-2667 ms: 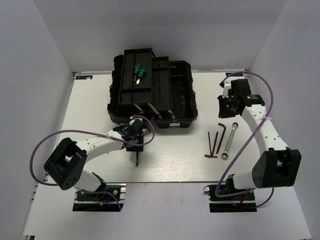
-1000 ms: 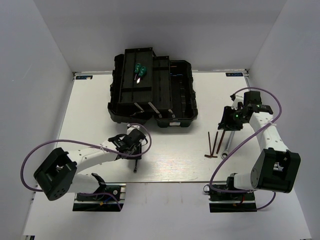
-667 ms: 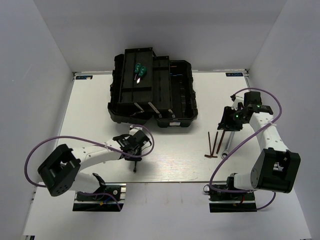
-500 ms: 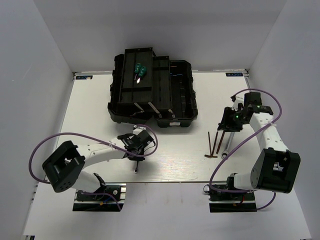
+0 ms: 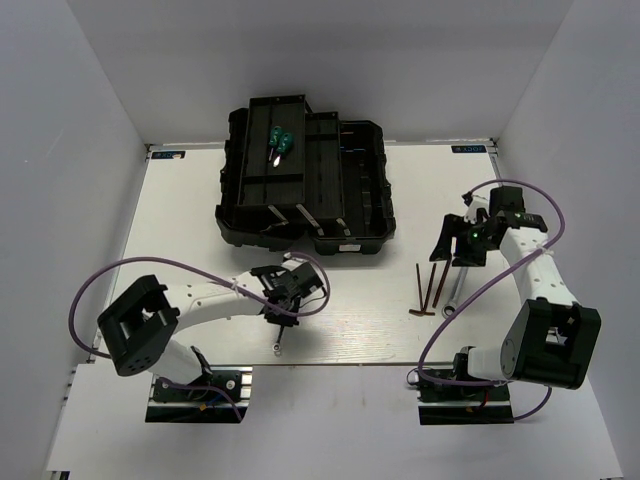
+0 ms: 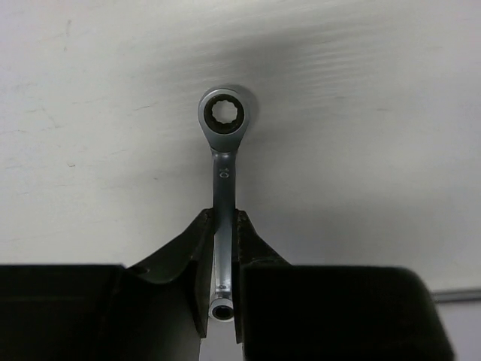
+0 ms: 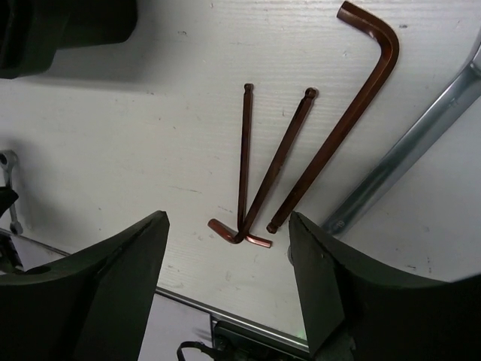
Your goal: Sort the tools into containers
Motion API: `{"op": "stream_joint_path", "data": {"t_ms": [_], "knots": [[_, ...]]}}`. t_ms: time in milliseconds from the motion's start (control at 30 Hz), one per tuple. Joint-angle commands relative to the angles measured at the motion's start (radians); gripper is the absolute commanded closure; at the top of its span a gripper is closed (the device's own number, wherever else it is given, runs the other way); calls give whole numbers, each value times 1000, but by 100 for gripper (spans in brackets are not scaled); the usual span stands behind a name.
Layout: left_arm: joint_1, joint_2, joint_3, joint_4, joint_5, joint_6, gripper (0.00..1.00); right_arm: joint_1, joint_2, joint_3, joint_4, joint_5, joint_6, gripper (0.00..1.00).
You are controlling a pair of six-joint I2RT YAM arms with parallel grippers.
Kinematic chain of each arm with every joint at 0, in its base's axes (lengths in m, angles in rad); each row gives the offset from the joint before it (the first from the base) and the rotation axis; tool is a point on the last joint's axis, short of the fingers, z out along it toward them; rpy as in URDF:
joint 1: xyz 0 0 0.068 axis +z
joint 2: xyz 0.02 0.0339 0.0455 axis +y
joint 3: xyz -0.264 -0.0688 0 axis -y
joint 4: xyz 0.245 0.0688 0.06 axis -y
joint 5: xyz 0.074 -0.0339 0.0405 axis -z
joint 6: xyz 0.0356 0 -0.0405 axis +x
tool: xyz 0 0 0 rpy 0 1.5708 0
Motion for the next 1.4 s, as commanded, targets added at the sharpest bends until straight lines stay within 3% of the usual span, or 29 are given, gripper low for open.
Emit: {"op": "stream_joint_path", "data": {"t_ms": [0, 300, 400, 633, 733, 767, 800, 900, 1167, 1367], "knots": [[-19, -43, 147, -97, 23, 65, 100, -4, -18, -19, -9, -24, -15, 28], [4, 1, 508, -142, 46, 199, 100, -7, -33, -58, 8, -26, -24, 28], [15, 59, 646, -142, -14, 245, 100, -5, -45, -68, 17, -19, -33, 28], [134, 381, 1146, -183, -63, 323, 100, -7, -67, -85, 6, -13, -59, 31], [202, 532, 1339, -218, -77, 323, 100, -7, -82, -93, 2, -1, -88, 51], [217, 566, 1383, -234, -77, 323, 100, -7, -84, -95, -3, 4, -95, 61], [233, 595, 1470, -234, -89, 335, 100, -8, -88, -98, -10, 10, -101, 79], [286, 684, 1580, -246, -80, 346, 100, -7, -100, -102, -15, 23, -119, 94], [380, 715, 1559, -166, -20, 390, 100, -7, -91, -118, -17, 39, -125, 94], [389, 747, 1539, -146, 52, 400, 100, -7, -56, -96, -17, 45, -108, 92]]}}
